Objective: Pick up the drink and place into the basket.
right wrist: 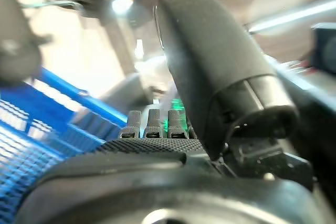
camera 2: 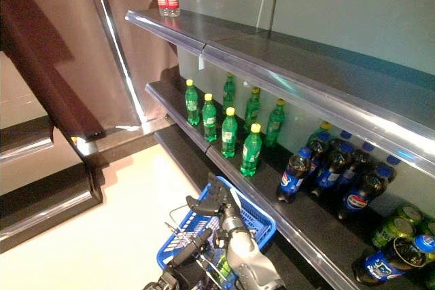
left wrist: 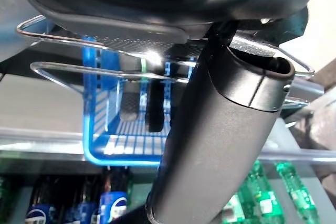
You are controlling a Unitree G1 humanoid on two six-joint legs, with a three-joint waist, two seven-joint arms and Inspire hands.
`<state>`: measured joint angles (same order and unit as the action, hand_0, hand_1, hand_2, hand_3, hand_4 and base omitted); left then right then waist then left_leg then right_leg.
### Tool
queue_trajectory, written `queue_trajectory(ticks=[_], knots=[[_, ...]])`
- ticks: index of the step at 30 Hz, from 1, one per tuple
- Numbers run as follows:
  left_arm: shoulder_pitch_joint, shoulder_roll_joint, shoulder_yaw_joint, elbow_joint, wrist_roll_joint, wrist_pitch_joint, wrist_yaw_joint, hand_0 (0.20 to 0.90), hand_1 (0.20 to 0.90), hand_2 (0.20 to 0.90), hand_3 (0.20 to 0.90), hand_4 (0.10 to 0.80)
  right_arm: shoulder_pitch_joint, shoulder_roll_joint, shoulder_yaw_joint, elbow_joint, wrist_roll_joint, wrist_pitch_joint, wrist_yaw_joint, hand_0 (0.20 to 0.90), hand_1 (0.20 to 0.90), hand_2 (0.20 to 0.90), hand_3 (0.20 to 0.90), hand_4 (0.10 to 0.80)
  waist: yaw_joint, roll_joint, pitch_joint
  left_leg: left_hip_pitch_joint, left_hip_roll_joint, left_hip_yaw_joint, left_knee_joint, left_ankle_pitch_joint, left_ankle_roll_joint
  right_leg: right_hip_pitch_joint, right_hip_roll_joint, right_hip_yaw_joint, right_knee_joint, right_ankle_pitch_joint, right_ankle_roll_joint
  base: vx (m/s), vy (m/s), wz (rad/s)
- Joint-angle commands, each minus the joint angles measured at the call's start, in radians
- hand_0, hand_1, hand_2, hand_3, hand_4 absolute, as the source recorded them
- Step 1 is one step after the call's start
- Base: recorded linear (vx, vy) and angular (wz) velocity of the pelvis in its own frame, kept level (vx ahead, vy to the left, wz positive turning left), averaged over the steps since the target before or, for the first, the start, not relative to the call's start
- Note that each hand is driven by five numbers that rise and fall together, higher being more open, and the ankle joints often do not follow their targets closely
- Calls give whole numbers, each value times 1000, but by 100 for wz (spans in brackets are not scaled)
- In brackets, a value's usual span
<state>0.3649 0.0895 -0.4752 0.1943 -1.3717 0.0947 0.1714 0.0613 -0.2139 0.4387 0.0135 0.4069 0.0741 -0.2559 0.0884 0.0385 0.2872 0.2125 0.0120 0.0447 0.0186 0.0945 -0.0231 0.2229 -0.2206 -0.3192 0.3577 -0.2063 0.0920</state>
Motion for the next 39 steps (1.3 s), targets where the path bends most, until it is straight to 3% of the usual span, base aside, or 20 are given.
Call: queue_trajectory(ticks=[1,7,14,39], knots=[[66,-53,37,-470,-92,-36,-144,300,300,300,200,100,-7,-4,-63,-169,-109,-81,59,900,900,900,900,800,2,-14,-92,-19,6,21,125,-132,-3,48,10,57,-295,222,47,-33,-35,-5],[114,-16,81,-533,-112,-50,-138,300,300,300,200,100,94,-54,-132,-368,-187,-147,65,900,900,900,900,800,-20,-24,-117,-3,11,43,105,-141,-6,48,19,71,-305,209,49,-44,-31,-6],[133,4,114,-579,-126,-77,-116,300,300,300,200,100,152,-80,-201,-429,-250,-260,-73,900,900,900,900,800,-41,-27,-127,7,17,67,107,-153,-9,44,27,84,-300,198,47,-26,-21,-8],[145,-15,40,-453,-97,-71,-90,300,300,300,200,100,71,-28,-85,-172,-326,-286,-303,900,900,900,900,800,13,-21,-121,-13,5,39,242,-183,-2,94,-10,41,-269,223,49,87,18,2]])
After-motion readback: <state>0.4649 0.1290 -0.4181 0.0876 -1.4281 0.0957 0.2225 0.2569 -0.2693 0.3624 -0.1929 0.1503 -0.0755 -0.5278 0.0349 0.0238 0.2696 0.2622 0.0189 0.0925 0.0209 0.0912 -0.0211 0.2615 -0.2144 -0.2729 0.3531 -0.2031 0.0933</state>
